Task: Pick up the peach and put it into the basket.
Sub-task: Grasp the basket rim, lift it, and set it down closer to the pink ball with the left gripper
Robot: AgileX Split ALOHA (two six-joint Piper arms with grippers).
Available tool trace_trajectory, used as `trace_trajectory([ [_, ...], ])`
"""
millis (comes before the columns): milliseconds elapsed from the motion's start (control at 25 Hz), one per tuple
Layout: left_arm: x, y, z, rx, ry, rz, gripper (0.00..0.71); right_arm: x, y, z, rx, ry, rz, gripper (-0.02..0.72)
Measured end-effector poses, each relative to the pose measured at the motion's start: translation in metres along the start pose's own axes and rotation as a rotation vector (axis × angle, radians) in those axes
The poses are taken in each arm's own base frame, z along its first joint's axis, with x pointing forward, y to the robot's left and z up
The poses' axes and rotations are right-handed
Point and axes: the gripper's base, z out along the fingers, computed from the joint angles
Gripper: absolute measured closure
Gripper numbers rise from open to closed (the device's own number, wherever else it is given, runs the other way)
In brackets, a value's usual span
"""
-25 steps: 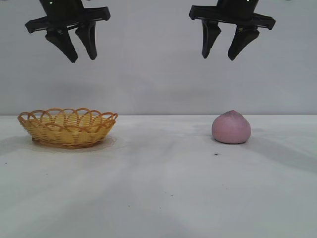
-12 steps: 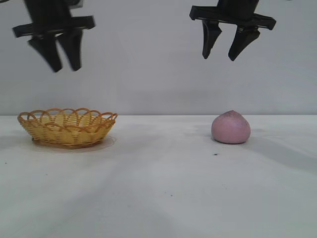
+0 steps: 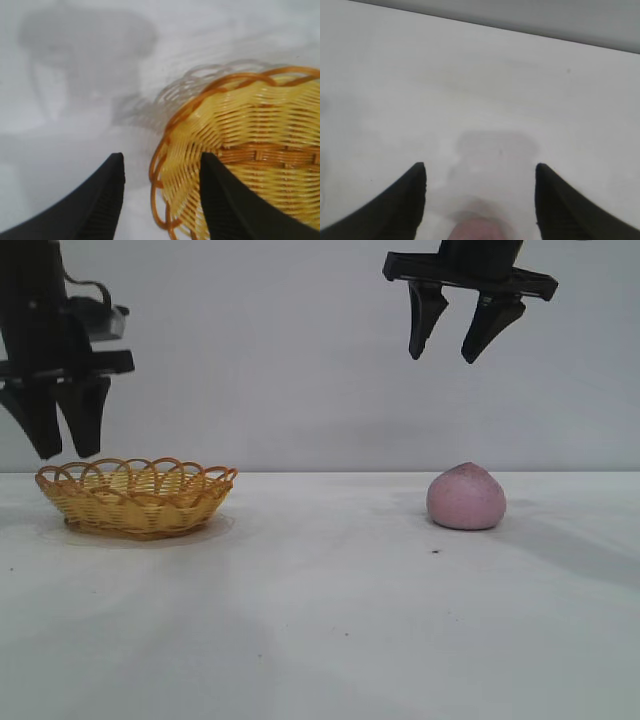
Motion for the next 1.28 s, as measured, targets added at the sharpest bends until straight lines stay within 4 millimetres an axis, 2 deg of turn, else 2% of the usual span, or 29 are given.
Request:
trace_trajectory([
  [120,0.002,0.000,0.016,0.022,0.023,-0.006,0.363,0.000,0.000,0.000,0.000,0.002,0.000,0.253],
  [280,0.002,-0.003,0.025,0.059,0.027,-0.019,0.616,0.001,0.000,0.000,0.000,0.008,-0.003,0.253],
  [320,0.001,-0.004,0.023,0.070,0.015,-0.026,0.645,0.001,0.000,0.000,0.000,0.010,-0.005,0.253],
  [440,-0.003,-0.011,0.012,0.134,-0.024,-0.067,0.637,0.001,0.000,0.000,0.000,0.015,-0.005,0.253],
  [480,-0.004,-0.014,0.007,0.169,-0.040,-0.091,0.710,0.002,0.000,0.000,0.000,0.019,-0.005,0.253],
  [680,0.001,-0.036,-0.019,0.384,-0.149,-0.199,0.710,0.003,0.000,0.000,0.000,0.031,-0.005,0.253],
  [800,0.013,-0.055,-0.021,0.449,-0.169,-0.243,0.710,0.003,0.000,0.000,0.000,0.034,-0.005,0.253],
  [1080,0.054,-0.103,0.017,0.452,-0.095,-0.258,0.710,0.003,0.000,0.000,0.000,0.038,-0.006,0.253],
  [1280,0.067,-0.106,0.030,0.431,-0.093,-0.305,0.710,0.003,0.000,0.000,0.000,0.038,-0.007,0.253],
])
